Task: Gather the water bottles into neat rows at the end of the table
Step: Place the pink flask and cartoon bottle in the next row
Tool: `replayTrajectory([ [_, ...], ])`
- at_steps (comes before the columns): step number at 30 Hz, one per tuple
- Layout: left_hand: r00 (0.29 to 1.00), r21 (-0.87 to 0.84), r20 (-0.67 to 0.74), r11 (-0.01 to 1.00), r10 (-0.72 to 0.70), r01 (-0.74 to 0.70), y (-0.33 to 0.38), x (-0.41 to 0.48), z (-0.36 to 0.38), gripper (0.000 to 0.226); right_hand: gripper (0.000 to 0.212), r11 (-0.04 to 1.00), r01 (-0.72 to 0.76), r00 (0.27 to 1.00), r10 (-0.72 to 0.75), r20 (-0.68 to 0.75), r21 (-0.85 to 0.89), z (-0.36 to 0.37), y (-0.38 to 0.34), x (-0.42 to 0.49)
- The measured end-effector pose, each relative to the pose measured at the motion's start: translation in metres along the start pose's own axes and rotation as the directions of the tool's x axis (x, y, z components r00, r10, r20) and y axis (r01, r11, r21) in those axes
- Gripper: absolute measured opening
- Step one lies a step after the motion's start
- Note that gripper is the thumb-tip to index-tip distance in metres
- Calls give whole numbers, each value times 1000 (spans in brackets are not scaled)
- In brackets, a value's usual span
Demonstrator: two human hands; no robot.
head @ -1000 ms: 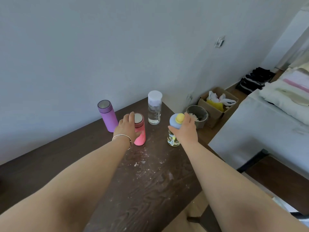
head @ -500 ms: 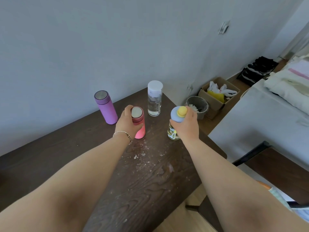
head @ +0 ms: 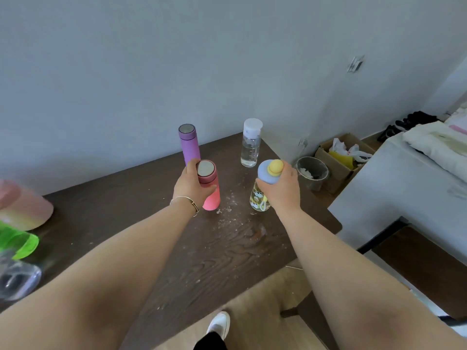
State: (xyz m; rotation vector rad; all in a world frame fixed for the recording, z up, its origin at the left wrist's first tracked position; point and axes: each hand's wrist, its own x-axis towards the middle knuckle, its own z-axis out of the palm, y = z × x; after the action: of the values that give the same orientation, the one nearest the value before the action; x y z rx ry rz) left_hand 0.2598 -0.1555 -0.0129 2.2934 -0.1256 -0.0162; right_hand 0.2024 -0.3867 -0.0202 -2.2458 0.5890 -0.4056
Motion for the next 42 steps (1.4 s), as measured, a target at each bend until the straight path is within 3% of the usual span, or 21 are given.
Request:
replayTrajectory([
  [18, 957, -30, -216, 981, -191, 189, -96, -164, -139, 75, 75, 989, 111, 976, -126, 180, 93, 49, -97, -167],
  [30, 964, -20, -219, 988, -153, 153, -206, -258, -266, 78, 75, 987, 126, 961, -147, 236, 103, 126, -190, -321],
  [42, 937, 18, -280, 975, -207, 221, -305, -309, -373, 74, 78, 981, 147, 936, -179, 303, 125, 215, -266, -418],
])
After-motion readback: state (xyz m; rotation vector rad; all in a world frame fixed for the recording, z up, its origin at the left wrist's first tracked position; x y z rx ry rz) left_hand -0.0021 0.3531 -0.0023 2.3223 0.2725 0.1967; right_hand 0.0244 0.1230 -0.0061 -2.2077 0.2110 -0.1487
